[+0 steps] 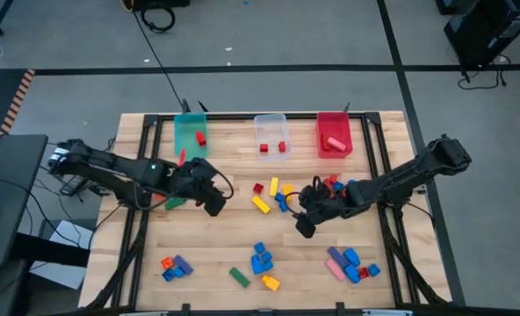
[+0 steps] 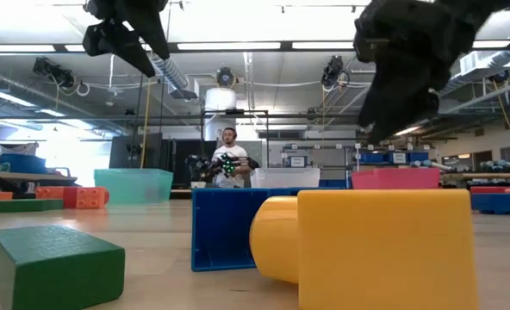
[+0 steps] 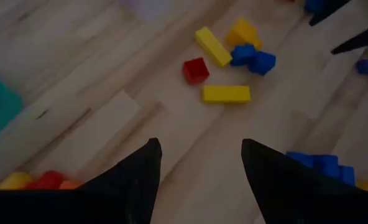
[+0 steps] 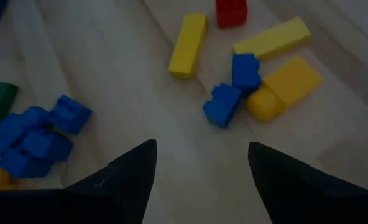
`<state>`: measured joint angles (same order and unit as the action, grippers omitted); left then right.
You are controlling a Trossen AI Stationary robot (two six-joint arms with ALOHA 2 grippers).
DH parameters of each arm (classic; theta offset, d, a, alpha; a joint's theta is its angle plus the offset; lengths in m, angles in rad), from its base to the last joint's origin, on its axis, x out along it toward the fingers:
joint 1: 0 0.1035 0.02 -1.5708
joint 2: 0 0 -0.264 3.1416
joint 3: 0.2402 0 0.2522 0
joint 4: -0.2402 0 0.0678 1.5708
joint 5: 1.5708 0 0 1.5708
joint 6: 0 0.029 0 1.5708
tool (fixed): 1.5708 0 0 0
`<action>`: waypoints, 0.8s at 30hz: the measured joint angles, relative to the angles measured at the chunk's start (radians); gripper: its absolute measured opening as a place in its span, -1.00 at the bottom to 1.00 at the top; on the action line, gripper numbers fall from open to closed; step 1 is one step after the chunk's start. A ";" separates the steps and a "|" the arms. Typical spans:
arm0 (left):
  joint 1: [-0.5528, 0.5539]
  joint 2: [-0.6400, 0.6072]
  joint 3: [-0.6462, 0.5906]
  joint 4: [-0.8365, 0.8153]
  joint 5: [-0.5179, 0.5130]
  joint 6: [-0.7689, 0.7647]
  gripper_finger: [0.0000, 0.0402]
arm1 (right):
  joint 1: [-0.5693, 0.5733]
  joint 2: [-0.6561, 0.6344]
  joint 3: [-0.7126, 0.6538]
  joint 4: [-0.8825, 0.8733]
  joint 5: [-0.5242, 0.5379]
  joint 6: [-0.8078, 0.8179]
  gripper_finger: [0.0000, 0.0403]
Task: Sort blocks by size
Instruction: Put the blue 1 stud game piece into the blue bin
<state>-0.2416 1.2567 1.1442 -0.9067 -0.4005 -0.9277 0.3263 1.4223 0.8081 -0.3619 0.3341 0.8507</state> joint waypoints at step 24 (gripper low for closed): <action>-0.047 0.021 0.000 0.041 -0.007 0.055 0.15 | 0.214 0.000 0.116 -0.342 -0.133 0.090 0.21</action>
<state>-0.2883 1.2778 1.1442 -0.8658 -0.4077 -0.8729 0.5405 1.4223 0.9239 -0.7036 0.2014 0.9404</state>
